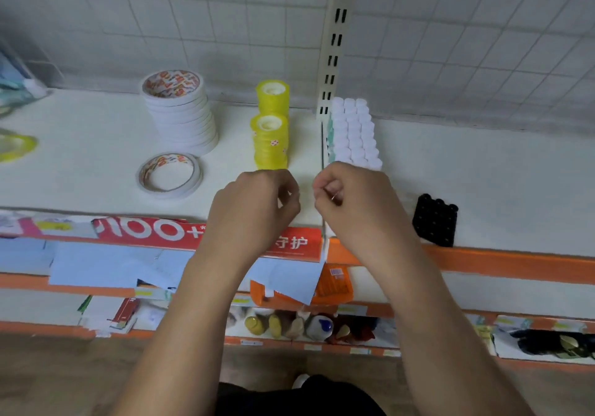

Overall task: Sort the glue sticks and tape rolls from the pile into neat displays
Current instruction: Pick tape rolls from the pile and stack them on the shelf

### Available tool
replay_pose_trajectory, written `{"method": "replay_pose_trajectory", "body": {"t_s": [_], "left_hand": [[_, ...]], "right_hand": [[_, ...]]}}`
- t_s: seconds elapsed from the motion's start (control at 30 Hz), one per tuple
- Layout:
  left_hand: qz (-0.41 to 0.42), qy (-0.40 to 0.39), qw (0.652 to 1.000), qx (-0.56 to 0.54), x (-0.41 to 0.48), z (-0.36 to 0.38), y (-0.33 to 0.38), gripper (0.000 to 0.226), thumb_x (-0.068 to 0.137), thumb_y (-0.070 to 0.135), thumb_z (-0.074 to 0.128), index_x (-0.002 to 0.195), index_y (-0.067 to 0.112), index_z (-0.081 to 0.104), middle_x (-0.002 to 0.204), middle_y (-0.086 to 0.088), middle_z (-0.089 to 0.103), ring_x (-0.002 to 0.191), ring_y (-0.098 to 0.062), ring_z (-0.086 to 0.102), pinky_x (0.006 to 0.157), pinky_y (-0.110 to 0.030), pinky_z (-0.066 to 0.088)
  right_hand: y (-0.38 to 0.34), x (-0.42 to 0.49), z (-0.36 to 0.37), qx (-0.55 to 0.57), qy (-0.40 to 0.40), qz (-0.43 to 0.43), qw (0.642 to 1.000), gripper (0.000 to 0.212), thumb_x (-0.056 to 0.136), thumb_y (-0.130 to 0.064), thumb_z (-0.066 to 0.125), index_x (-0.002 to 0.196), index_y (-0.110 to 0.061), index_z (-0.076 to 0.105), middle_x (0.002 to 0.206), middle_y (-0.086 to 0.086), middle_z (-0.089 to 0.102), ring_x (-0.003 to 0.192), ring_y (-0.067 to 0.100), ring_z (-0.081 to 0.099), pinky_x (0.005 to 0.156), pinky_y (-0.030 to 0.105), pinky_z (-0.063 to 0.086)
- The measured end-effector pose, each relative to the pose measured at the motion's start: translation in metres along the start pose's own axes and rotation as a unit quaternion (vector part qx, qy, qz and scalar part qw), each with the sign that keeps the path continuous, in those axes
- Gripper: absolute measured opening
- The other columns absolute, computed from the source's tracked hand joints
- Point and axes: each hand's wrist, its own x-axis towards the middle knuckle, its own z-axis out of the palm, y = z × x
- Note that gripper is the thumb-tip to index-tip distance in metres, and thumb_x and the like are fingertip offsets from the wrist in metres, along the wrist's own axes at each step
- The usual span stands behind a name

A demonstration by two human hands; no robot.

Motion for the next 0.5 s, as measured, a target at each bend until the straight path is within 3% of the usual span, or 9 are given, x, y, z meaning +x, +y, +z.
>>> {"method": "replay_pose_trajectory", "body": {"t_s": [0.3,0.5], "left_hand": [[-0.122,0.055,0.989,0.064,-0.065,-0.096,-0.137,0.017,0.089,0.037,0.056,0.1,0.026,0.064,0.097,0.005,0.063,0.093,-0.021,0.061,0.071,-0.035,0.049],[-0.188,0.068,0.973,0.116,-0.118,-0.17,-0.253,0.021,0.092,0.035,0.054,0.104,0.021,0.064,0.102,0.001,0.061,0.094,-0.023,0.059,0.07,-0.038,0.051]], "right_hand": [[-0.142,0.029,0.098,-0.01,-0.083,-0.152,0.985,0.018,0.09,-0.021,0.061,0.107,-0.021,0.066,0.101,0.0,0.067,0.097,0.022,0.06,0.085,0.039,0.05],[-0.264,0.03,0.193,0.013,-0.131,-0.216,0.967,0.026,0.091,-0.025,0.06,0.116,-0.024,0.063,0.107,-0.003,0.066,0.1,0.02,0.06,0.086,0.039,0.051]]}}
